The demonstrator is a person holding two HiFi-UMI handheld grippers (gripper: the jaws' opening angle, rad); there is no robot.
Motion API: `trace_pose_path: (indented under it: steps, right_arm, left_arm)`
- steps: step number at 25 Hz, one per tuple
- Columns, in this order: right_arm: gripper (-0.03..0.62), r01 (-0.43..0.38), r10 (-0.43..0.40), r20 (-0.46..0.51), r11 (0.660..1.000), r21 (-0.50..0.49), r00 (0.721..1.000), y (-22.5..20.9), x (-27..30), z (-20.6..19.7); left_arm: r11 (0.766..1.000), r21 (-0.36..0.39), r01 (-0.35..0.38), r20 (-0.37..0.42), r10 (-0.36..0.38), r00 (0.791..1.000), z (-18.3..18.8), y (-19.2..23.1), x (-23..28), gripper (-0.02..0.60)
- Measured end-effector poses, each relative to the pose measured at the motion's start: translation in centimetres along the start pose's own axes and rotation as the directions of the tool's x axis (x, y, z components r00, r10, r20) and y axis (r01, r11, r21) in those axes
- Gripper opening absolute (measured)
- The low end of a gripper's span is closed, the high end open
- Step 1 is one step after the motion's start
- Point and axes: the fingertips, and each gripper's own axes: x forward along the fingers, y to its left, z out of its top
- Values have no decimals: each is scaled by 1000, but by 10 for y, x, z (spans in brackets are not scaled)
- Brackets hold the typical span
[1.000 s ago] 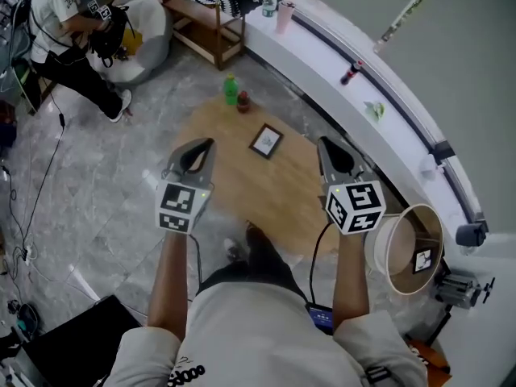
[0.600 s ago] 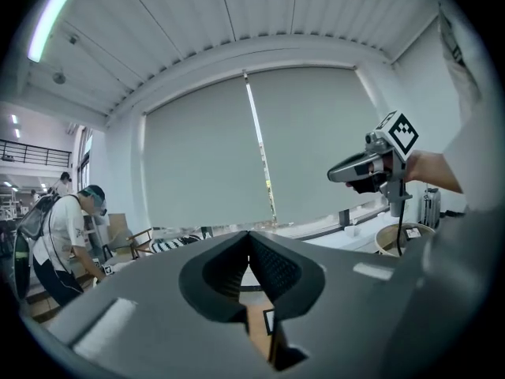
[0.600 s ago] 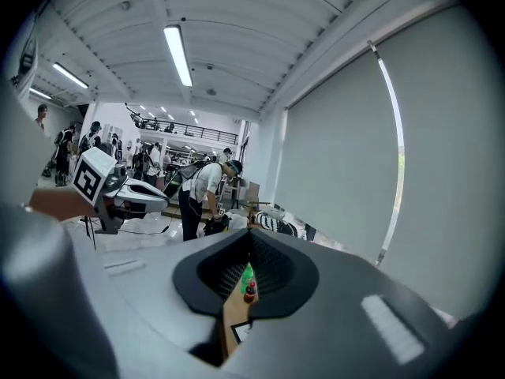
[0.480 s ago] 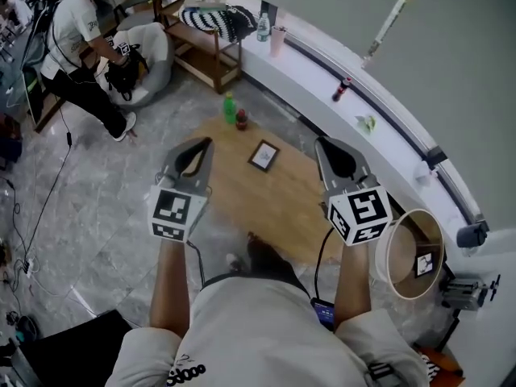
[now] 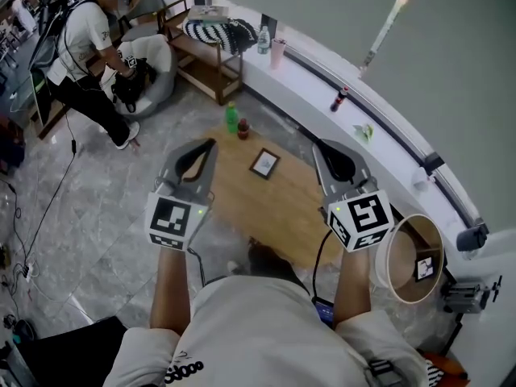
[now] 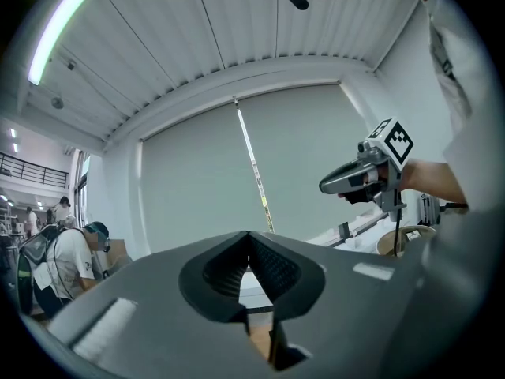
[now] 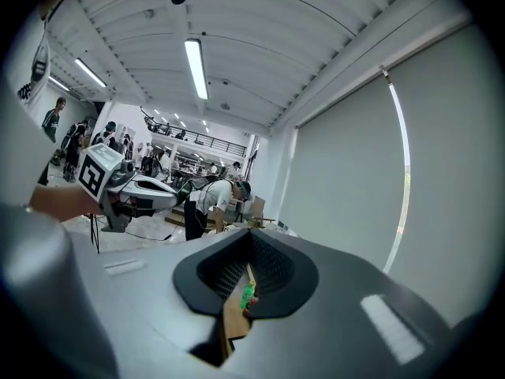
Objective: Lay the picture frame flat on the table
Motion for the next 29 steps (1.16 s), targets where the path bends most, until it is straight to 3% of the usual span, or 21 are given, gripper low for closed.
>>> trace_pose_path:
  steps: [7,29]
  right_arm:
    - [3,-16,16,-8,1000,-24,1000,12,-3,3]
    - [3,-47,47,-38,999,1,998,28,13,-12]
  left_arm:
    - [1000,11,8,16,-8,1000,9,-3,-11,11]
    - [1000,-11,4,-26,-4,1000,-14,4,-23,11]
